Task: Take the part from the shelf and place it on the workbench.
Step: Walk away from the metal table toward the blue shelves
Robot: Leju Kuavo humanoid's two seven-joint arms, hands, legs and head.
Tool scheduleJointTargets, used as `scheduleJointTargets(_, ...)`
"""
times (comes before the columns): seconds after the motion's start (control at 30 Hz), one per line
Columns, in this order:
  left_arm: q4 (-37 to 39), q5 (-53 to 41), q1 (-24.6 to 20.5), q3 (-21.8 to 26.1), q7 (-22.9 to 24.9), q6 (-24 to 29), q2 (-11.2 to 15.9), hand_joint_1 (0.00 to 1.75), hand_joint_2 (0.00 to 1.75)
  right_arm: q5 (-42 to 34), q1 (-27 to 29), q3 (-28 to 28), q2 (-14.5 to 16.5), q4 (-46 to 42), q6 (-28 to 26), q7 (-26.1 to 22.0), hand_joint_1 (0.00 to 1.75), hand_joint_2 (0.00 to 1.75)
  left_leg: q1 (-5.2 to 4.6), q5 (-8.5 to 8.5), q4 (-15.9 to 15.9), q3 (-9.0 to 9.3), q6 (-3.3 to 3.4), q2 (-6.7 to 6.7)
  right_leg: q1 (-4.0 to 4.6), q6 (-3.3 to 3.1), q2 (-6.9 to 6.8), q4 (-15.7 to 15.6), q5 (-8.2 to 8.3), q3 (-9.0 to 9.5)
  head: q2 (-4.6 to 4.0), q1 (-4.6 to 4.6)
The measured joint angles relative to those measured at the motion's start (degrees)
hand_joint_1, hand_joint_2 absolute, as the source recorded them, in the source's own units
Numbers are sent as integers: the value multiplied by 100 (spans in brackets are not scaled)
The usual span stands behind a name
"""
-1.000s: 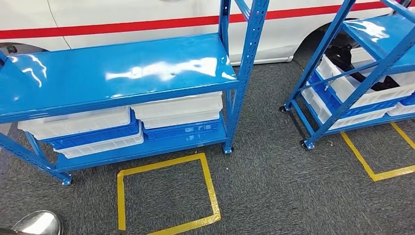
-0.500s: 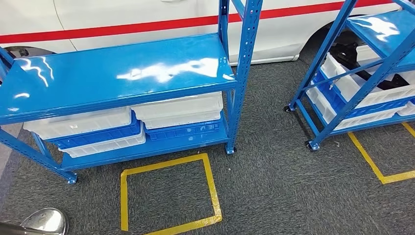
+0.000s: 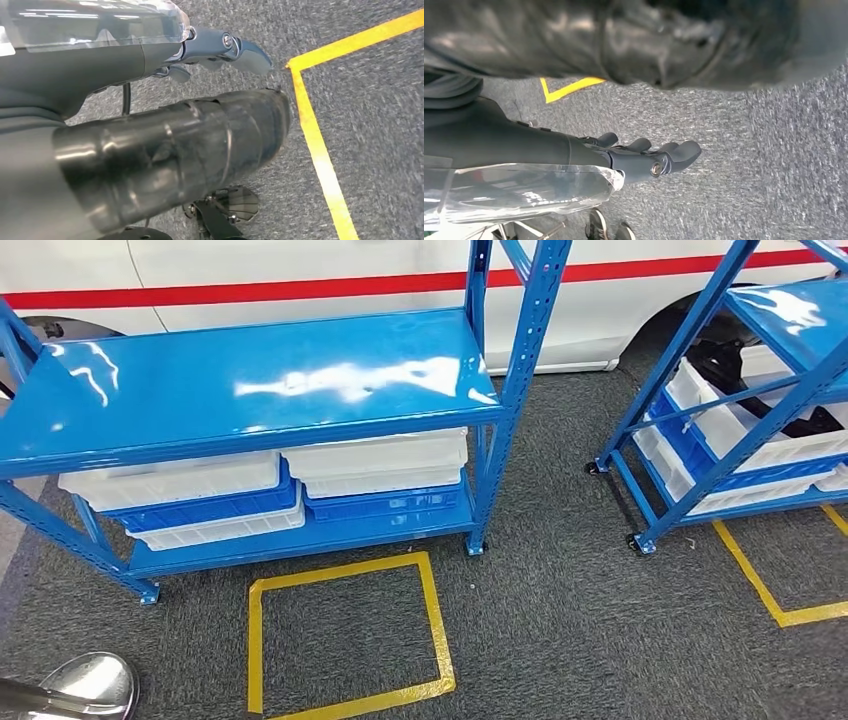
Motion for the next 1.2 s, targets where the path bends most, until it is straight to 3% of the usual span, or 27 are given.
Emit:
scheduleJointTargets(0.07, 0, 4, -4, 1, -1, 0, 0, 0, 0, -32, 1, -3, 0, 0, 24, -91, 0, 0, -4, 4, 1, -11, 23, 1, -18, 46, 23, 730, -368, -345, 1, 1)
scheduleJointTargets(0.1, 0, 14, -1, 2, -1, 1, 0, 0, 0, -60, 2, -5, 0, 0, 33, -191, 0, 0, -6, 4, 4, -15, 23, 0, -27, 62, 26, 1043, -470, -499, 1, 1)
scheduleJointTargets(0.13, 0, 25, 1, 6, -2, 2, 0, 0, 0, -90, 4, -9, 0, 0, 33, -326, 0, 0, -7, 1, 9, -15, 21, -4, -34, 71, 27, 1179, -458, -572, 1, 1)
scheduleJointTargets(0.17, 0, 37, 2, 11, -3, 4, 0, 0, 0, -113, 5, -11, 0, 0, 22, -456, 0, 0, -6, -3, 16, -12, 17, -12, -42, 73, 27, 1091, -332, -532, 1, 1)
scheduleJointTargets(0.23, 1, 47, 1, 20, -10, 8, -2, 0, 0, -115, 2, -13, 0, 0, -8, -601, 0, 0, -2, -22, 37, 1, -7, -31, -52, 54, 34, 347, 72, -174, 1, 2)
scheduleJointTargets(0.3, 0, 45, -4, 23, -19, 9, -4, 0, 0, -105, -11, -14, 0, 1, 9, -607, 0, 0, -20, -44, 68, -7, -55, -41, -35, 10, 49, -261, 276, 108, 1, 0)
scheduleJointTargets(0.4, 0, 32, -8, 24, -27, 6, -4, 0, 0, -103, -25, -28, -4, 2, 81, -567, 0, 0, -29, -50, 69, -12, -141, -42, -6, -70, 56, -365, 283, 131, 1, -2)
scheduleJointTargets(0.47, 1, 26, -7, 25, -31, 3, -4, 0, 0, -103, -24, -46, -8, 2, 97, -552, 0, 0, -16, -144, 174, -49, -196, -35, -24, -145, 41, -402, 304, 143, 1, -3)
scheduleJointTargets(0.53, 1, 22, -8, 26, -33, 2, -4, 0, 0, -97, -23, -55, -10, 2, 107, -527, 0, 0, -3, -465, 679, -275, -235, -25, -33, -209, 22, -426, 320, 147, 1, -4)
scheduleJointTargets(0.6, 1, 15, -5, 27, -33, 1, -4, 0, 0, -82, -20, -58, -11, 2, 126, -494, 0, 0, -1, -814, 1435, -624, -257, -23, -18, -234, 15, -424, 320, 138, 1, -3)
scheduleJointTargets(0.63, 1, 13, 1, 28, -33, -1, -4, 0, 0, -74, -19, -58, -12, 2, 135, -484, 0, 0, -1, -862, 1665, -730, -260, -23, -10, -237, 13, -422, 318, 139, 1, -4)
scheduleJointTargets(0.67, 1, 11, 6, 28, -33, -1, -4, 0, 0, -69, -18, -59, -13, 2, 143, -476, 0, 0, -1, -792, 1682, -737, -254, -22, -5, -238, 12, -421, 316, 144, 1, -4)
scheduleJointTargets(0.7, 0, 11, 9, 28, -32, -1, -4, 0, 0, -63, -18, -59, -13, 2, 148, -473, 0, 0, -2, -616, 1459, -630, -241, -21, 0, -237, 12, -420, 314, 155, 0, -4)
scheduleJointTargets(0.77, -1, 11, 2, 30, -26, -1, -3, 0, 0, -53, -18, -59, -13, 3, 155, -470, 0, 0, -14, -222, 652, -241, -193, 7, 13, -221, 9, -416, 302, 179, 1, -4)
scheduleJointTargets(0.83, 0, 11, -15, 31, -19, 0, -2, 0, 0, -45, -17, -59, -13, 4, 159, -469, 0, 0, -38, -77, 152, -12, -147, 31, 33, -179, 2, -403, 294, 175, 1, -3)
scheduleJointTargets(0.93, 1, 11, -6, 32, -14, -1, -4, 0, 0, -39, -20, -59, -14, 4, 160, -467, 0, 0, -40, -62, 61, -3, -78, 16, 32, -93, -10, -390, 288, 165, 1, -2)
scheduleJointTargets(1.0, 1, 13, -3, 33, -14, 1, -9, 0, 0, -37, -19, -59, -17, 4, 162, -466, 0, 0, -17, -22, 16, 6, -9, 10, 19, -28, 6, -188, 129, 85, 1, -1)
scheduleJointTargets(1.1, 0, 15, -8, 36, -14, 4, -11, 0, 0, -37, -14, -61, -21, 4, 165, -461, 0, 0, -14, -3, 4, -7, 31, 11, -7, 48, 29, 850, -414, -404, 1, -1)
scheduleJointTargets(1.13, 0, 14, -4, 36, -14, 4, -11, 0, 0, -33, -13, -61, -21, 4, 163, -460, 0, 0, -15, -4, 7, -10, 32, 10, -15, 64, 29, 1133, -493, -543, 1, 0)
scheduleJointTargets(1.17, 0, 14, -1, 37, -14, 5, -11, 0, 0, -28, -12, -61, -23, 4, 162, -460, 0, 0, -15, -6, 10, -8, 31, 6, -23, 73, 29, 1215, -454, -587, 1, 0)
scheduleJointTargets(1.2, 1, 13, -1, 37, -14, 5, -12, 0, 0, -23, -10, -61, -25, 4, 162, -459, 0, 0, -13, -11, 13, 1, 26, -3, -33, 74, 29, 1054, -301, -511, 1, 1)
